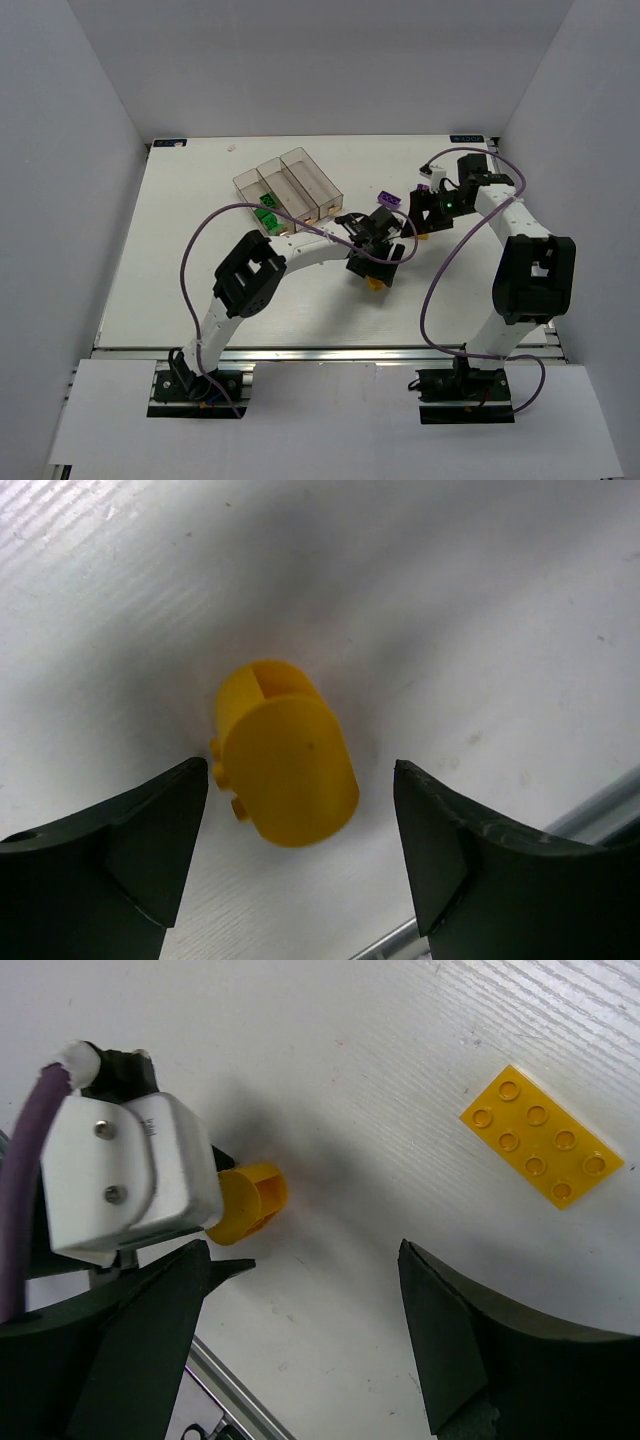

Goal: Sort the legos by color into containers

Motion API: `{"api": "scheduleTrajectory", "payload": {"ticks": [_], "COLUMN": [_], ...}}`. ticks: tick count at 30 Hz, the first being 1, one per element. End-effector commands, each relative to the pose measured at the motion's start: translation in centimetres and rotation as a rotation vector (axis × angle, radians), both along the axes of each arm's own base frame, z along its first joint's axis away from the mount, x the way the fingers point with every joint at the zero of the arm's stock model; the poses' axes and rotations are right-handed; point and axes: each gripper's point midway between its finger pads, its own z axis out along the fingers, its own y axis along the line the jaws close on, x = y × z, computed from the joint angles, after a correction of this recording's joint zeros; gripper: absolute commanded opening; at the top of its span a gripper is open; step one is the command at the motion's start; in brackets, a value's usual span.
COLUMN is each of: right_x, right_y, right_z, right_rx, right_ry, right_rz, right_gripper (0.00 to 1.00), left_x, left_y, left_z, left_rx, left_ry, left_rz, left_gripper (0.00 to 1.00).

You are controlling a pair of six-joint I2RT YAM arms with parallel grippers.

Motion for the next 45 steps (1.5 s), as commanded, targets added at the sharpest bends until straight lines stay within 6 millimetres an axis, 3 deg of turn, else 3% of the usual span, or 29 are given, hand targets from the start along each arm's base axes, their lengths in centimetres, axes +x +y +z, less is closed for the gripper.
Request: {"api": "scheduleTrajectory", "payload": {"ticks": [1, 2, 6, 7, 9, 10, 14, 15, 18, 20, 23, 28, 29, 30, 34, 38, 44, 45], "right_x": [-0.2, -0.2, -0.5, -0.7, -0.9, -1.0, -1.4, -1.4, -1.6, -1.9, -2.1, -2.6, -2.6, -2.6, -2.3, -2.0, -1.0, -0.8], "right_y": [-0.1, -0.1, -0.1, -0.1, -0.1, -0.4, -0.7, -1.0, -1.4, -1.5, -1.5, -1.2, -1.1, -1.1, -1.1, -1.1, -1.6, -1.5], "right_z": [1.5, 1.6, 1.6, 1.5, 1.5, 1.4, 0.7, 0.5, -0.1, -0.6, -0.9, -1.2, -1.2, -1.2, -1.1, -1.0, -0.9, -0.8], "right_rx": [0.026, 0.030, 0.031, 0.030, 0.024, 0.017, -0.017, -0.026, -0.053, -0.064, -0.071, -0.071, -0.066, -0.066, -0.064, -0.077, -0.119, -0.120], "right_ry": [-0.038, -0.042, -0.055, -0.055, -0.069, -0.071, -0.100, -0.108, -0.127, -0.130, -0.167, -0.220, -0.225, -0.227, -0.232, -0.244, -0.299, -0.312], "right_rz": [0.013, 0.012, 0.018, 0.020, 0.027, 0.020, 0.021, 0.015, 0.012, 0.033, 0.078, 0.197, 0.211, 0.215, 0.219, 0.235, 0.290, 0.302], "right_gripper": [0.82, 0.81, 0.80, 0.80, 0.77, 0.76, 0.71, 0.68, 0.55, 0.47, 0.49, 0.62, 0.63, 0.63, 0.64, 0.70, 0.76, 0.76], "left_x": [1.0, 1.8, 2.6, 2.7, 3.3, 3.5, 5.2, 6.8, 9.0, 11.2, 14.4, 18.8, 20.3, 20.5, 22.9, 24.1, 24.4, 24.3], "left_y": [-0.3, 0.3, 0.8, 0.8, 0.7, 0.8, 2.0, 3.1, 4.6, 6.6, 9.5, 13.4, 15.5, 15.3, 18.6, 19.6, 21.6, 21.6], "left_z": [0.7, -0.2, 0.1, 0.3, 1.5, 2.0, 5.0, 6.8, 10.0, 11.3, 12.9, 14.3, 14.3, 14.3, 13.6, 13.2, 11.6, 11.4], "left_rx": [0.061, 0.109, 0.140, 0.138, 0.128, 0.126, 0.096, 0.085, 0.054, 0.050, 0.040, 0.047, 0.075, 0.070, 0.133, 0.141, 0.190, 0.191], "left_ry": [-0.073, -0.100, -0.137, -0.146, -0.177, -0.192, -0.248, -0.289, -0.342, -0.356, -0.381, -0.416, -0.427, -0.429, -0.447, -0.446, -0.410, -0.406], "left_rz": [0.021, 0.051, 0.073, 0.077, 0.092, 0.101, 0.170, 0.222, 0.290, 0.366, 0.467, 0.610, 0.668, 0.671, 0.755, 0.776, 0.797, 0.795], "left_gripper": [0.84, 0.80, 0.65, 0.51, 0.38, 0.26, 0.20, 0.20, 0.14, 0.09, 0.04, 0.03, 0.03, 0.03, 0.05, 0.11, 0.33, 0.41]}}
